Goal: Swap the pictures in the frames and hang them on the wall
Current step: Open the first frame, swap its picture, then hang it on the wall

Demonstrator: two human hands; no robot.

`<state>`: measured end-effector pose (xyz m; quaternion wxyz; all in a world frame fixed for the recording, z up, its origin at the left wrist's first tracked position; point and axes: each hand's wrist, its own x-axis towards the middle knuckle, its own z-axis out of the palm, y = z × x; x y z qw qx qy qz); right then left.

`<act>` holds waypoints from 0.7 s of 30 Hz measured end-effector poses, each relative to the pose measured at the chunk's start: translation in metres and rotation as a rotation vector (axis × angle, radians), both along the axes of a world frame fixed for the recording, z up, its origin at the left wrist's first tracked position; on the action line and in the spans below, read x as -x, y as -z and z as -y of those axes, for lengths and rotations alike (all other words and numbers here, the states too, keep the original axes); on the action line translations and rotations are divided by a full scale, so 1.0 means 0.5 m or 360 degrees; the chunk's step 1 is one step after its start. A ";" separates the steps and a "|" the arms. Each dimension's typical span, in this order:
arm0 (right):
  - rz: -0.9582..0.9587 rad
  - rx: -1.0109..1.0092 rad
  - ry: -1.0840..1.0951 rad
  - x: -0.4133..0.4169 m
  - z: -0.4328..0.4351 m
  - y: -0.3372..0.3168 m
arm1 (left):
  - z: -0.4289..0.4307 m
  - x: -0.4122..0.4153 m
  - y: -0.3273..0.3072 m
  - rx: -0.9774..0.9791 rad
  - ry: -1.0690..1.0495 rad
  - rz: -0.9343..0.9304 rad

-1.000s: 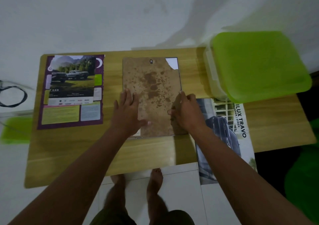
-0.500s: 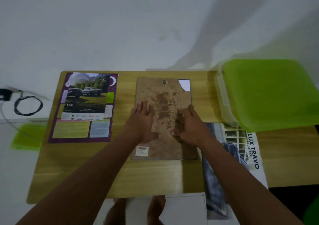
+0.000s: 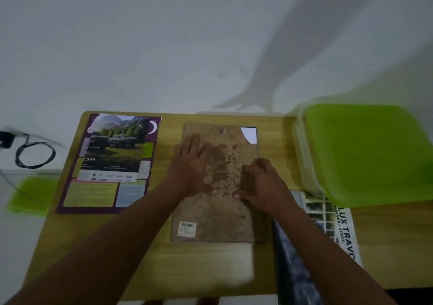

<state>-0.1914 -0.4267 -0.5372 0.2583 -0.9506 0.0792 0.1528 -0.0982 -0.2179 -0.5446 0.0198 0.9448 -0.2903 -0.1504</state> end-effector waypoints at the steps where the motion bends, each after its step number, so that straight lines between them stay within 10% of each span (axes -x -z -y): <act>1: -0.0012 -0.0024 0.0007 -0.005 -0.001 0.002 | 0.005 -0.014 0.008 -0.0054 0.0035 -0.0086; 11: -0.0061 -0.0196 0.0123 -0.026 -0.001 -0.003 | 0.015 -0.040 0.015 -0.0064 0.0093 -0.0324; 21: -0.0030 0.0278 -0.0237 -0.087 -0.007 0.001 | 0.010 -0.090 0.032 -0.0071 0.0075 -0.0208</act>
